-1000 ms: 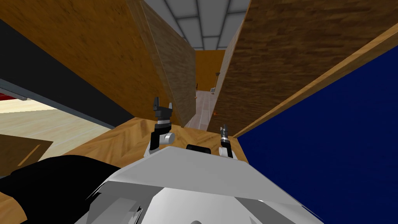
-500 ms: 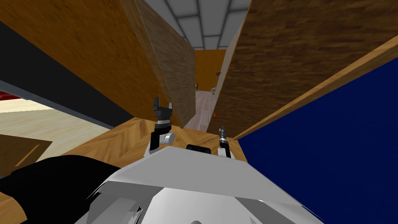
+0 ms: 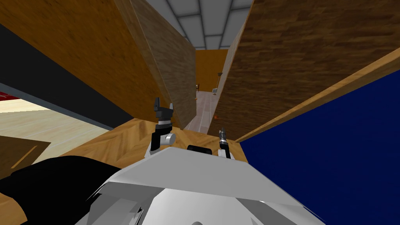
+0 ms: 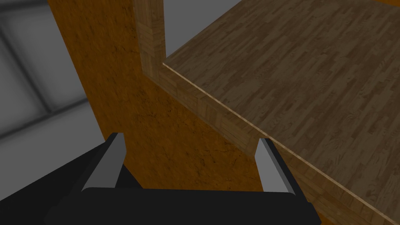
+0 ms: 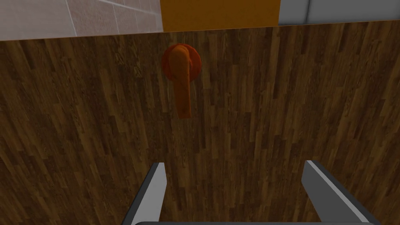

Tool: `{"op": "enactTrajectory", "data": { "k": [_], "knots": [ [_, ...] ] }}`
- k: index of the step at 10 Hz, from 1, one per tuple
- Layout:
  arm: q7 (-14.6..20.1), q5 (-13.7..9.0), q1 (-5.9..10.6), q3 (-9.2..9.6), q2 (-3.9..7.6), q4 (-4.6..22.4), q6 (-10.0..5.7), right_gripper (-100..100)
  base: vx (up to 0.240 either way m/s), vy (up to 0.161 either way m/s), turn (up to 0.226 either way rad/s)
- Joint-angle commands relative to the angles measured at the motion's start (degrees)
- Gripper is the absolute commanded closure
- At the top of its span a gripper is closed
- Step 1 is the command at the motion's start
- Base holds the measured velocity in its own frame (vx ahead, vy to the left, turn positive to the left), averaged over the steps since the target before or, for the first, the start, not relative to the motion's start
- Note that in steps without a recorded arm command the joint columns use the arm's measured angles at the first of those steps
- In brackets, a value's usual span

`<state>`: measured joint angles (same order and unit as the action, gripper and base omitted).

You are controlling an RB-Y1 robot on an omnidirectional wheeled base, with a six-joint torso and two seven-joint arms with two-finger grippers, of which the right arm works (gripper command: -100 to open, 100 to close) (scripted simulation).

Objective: Push the door open

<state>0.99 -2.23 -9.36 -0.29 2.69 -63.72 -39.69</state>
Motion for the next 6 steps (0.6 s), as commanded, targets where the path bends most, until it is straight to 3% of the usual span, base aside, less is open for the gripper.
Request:
{"op": "enactTrajectory", "data": {
  "k": [1, 6],
  "knots": [
    [-0.3, 0.1, 0.57, -0.01, -0.40, 2.4, -0.65, -100, 0.120, -0.051, 0.027],
    [-0.8, 0.3, 1.85, -0.10, -1.14, 6.9, -1.70, -100, 0.104, -0.033, 0.015]
  ]
}}
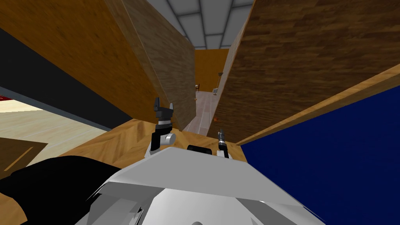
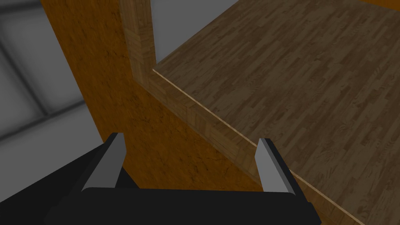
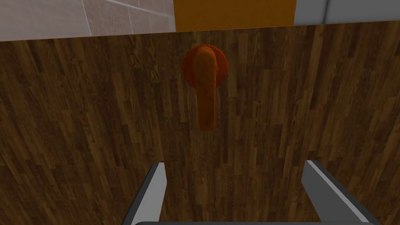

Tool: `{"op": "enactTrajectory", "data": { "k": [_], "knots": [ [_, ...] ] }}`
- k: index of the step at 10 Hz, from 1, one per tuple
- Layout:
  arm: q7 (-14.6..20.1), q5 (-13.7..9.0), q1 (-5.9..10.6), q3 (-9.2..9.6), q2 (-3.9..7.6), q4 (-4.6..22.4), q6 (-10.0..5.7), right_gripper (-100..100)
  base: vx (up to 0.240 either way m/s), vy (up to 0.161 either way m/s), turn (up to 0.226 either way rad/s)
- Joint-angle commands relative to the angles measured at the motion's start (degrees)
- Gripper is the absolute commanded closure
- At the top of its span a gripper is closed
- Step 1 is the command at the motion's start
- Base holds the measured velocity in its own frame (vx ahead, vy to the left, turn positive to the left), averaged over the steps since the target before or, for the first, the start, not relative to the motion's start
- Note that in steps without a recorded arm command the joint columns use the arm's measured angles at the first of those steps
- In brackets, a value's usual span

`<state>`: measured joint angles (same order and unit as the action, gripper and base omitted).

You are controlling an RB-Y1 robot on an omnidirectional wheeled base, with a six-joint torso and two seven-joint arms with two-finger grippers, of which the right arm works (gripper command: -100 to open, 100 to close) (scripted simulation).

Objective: Push the door open

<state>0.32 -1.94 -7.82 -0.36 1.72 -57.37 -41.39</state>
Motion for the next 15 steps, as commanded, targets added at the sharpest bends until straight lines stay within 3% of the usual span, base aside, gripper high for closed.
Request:
{"op": "enactTrajectory", "data": {
  "k": [1, 2, 3, 4, 7, 11, 12, 13, 15],
  "knots": [
    [-0.3, 0.1, 0.60, -0.06, -0.37, 1.6, -0.24, -100, 0.117, -0.035, 0.017],
    [-0.4, 0.1, 0.94, -0.08, -0.63, 2.8, -0.52, -100, 0.137, -0.052, 0.018],
    [-0.3, 0.1, 0.64, -0.05, -0.44, 2.0, -0.36, -100, 0.064, -0.025, 0.008],
    [-0.4, 0.0, 0.97, -0.25, 0.37, 2.5, -0.51, -100, 0.121, -0.036, 0.014],
    [-0.5, -0.1, 1.54, -0.64, 0.88, 3.3, -0.70, -100, 0.200, -0.009, 0.022],
    [-0.6, -0.3, 2.33, -1.18, -0.10, 4.4, -0.96, -100, 0.196, -0.014, 0.019],
    [-0.6, -0.3, 2.09, -1.06, 0.14, 3.9, -0.78, -100, 0.087, -0.011, 0.007],
    [-0.6, -0.3, 2.09, -1.06, 0.14, 3.9, -0.78, 100, -0.012, 0.001, -0.005],
    [-0.6, -0.3, 2.09, -1.06, 0.14, 3.9, -0.78, 100, -0.021, 0.001, 0.009]
  ]
}}
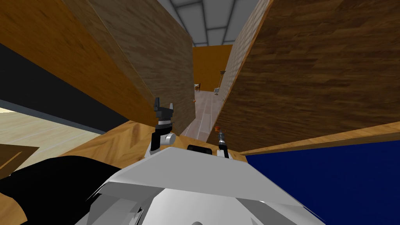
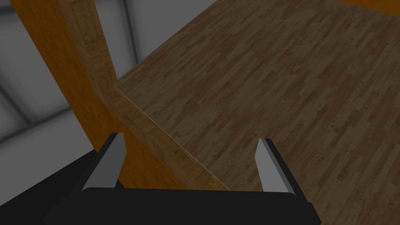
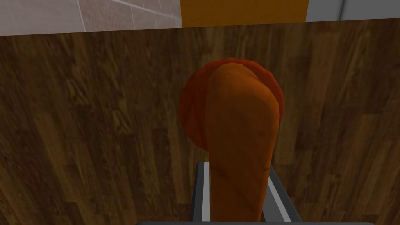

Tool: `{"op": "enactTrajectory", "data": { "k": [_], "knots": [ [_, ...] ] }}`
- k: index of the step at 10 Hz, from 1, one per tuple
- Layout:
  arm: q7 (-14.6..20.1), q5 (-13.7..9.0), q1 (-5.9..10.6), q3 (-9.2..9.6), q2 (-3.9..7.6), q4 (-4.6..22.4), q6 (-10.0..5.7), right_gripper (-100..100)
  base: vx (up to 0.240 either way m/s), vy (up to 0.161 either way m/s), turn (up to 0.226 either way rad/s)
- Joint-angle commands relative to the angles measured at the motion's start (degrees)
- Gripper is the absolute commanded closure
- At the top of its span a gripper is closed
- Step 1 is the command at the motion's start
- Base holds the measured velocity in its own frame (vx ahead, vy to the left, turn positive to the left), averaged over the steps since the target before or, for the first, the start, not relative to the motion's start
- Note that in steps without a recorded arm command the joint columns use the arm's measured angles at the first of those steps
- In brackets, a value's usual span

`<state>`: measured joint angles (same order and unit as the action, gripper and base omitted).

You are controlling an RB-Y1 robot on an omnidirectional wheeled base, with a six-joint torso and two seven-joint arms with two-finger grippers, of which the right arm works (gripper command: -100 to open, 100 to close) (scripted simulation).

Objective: Push the door open

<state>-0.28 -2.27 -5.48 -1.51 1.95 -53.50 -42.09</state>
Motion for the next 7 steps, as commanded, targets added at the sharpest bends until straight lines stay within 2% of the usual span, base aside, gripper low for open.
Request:
{"op": "enactTrajectory", "data": {
  "k": [1, 3, 4, 7],
  "knots": [
    [0.0, 0.0, -0.26, 0.09, -0.08, 0.1, -0.09, 100, 0.000, 0.000, 0.000],
    [0.0, 0.0, -0.26, 0.09, -0.08, 0.1, -0.09, 100, 0.000, 0.000, 0.000],
    [-0.1, -0.2, 0.01, -0.48, 0.32, 0.0, 0.01, 100, 0.110, 0.012, -0.019],
    [-0.4, -0.8, 0.02, -1.61, 0.94, 0.1, 0.00, 100, 0.192, 0.038, -0.029]
  ]
}}
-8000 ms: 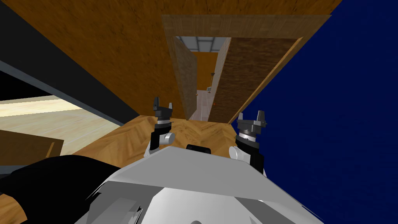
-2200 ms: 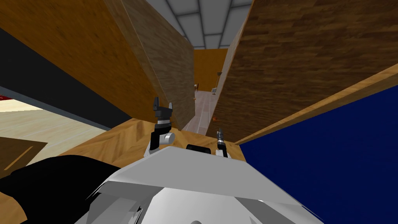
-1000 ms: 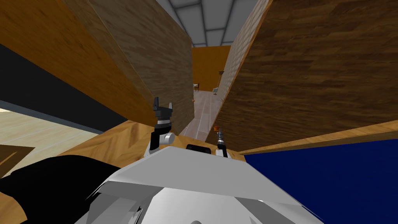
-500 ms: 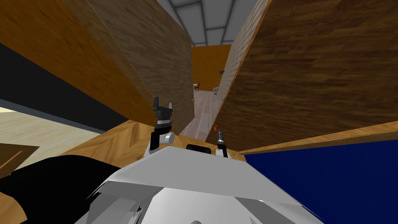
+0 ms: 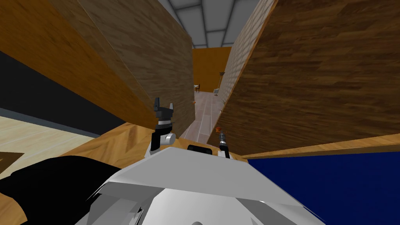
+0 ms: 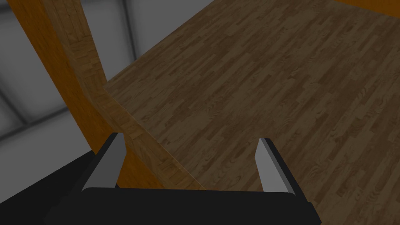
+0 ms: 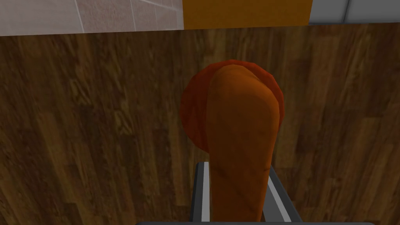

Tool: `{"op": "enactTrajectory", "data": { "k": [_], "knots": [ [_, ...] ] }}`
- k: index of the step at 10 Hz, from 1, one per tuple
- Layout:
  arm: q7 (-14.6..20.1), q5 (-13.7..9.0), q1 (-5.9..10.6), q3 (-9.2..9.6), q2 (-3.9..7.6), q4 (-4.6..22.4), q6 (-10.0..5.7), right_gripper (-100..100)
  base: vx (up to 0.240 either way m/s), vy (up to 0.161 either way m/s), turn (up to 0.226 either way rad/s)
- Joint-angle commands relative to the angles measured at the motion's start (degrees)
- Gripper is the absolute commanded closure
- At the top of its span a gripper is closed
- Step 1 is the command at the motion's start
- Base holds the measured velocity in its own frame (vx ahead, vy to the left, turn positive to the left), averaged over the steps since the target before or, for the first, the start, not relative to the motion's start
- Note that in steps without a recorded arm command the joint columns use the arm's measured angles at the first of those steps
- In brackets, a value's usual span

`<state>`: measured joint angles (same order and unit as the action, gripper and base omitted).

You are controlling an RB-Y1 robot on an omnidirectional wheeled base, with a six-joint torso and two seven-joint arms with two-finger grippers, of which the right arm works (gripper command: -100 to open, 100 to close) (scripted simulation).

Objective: Push the door open

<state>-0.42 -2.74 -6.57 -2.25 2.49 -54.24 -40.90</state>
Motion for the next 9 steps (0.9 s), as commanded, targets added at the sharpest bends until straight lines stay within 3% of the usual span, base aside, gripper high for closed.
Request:
{"op": "enactTrajectory", "data": {
  "k": [1, 9],
  "knots": [
    [-0.4, -0.6, 1.12, -1.41, 0.61, 0.9, -1.19, 100, 0.197, 0.046, -0.065],
    [-1.6, -2.9, 1.15, -6.09, 1.66, 1.3, -1.24, 100, 0.181, 0.038, -0.053]
  ]
}}
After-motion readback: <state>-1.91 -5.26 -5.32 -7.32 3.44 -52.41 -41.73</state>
